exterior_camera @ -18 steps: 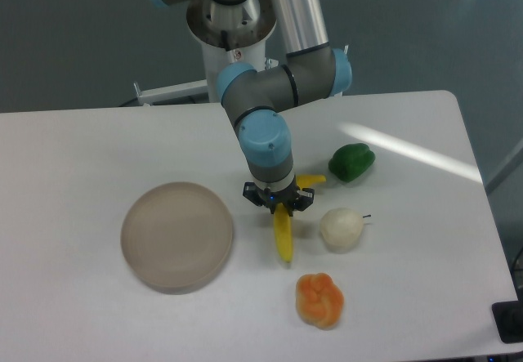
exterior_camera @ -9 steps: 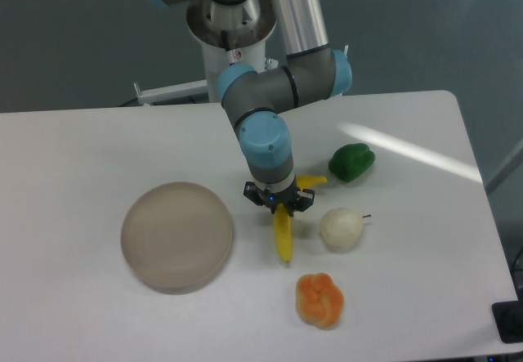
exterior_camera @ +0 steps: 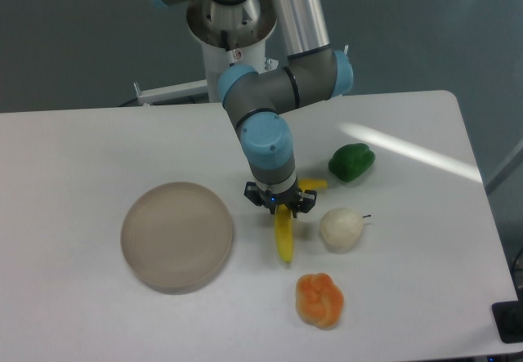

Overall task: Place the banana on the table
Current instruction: 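Lower the banana onto the table beside the white pear, then open the gripper to release the banana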

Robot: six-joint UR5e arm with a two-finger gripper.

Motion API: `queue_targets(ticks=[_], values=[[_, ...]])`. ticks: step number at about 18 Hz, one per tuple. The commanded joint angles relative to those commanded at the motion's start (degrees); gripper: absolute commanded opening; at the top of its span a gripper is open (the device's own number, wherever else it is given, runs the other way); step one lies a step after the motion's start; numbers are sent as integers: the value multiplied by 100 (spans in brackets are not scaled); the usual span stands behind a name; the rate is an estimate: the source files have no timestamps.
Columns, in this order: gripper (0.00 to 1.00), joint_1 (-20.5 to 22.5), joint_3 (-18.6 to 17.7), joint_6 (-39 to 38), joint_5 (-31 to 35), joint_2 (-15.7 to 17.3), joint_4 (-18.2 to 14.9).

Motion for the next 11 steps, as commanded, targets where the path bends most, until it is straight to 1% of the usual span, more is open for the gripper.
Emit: queue_targets(ticks=[1, 8, 11], values=[[100, 9, 26, -9, 0, 17, 0], [100, 114, 386, 17, 53, 316, 0], [100, 158, 667, 376, 96, 317, 0]])
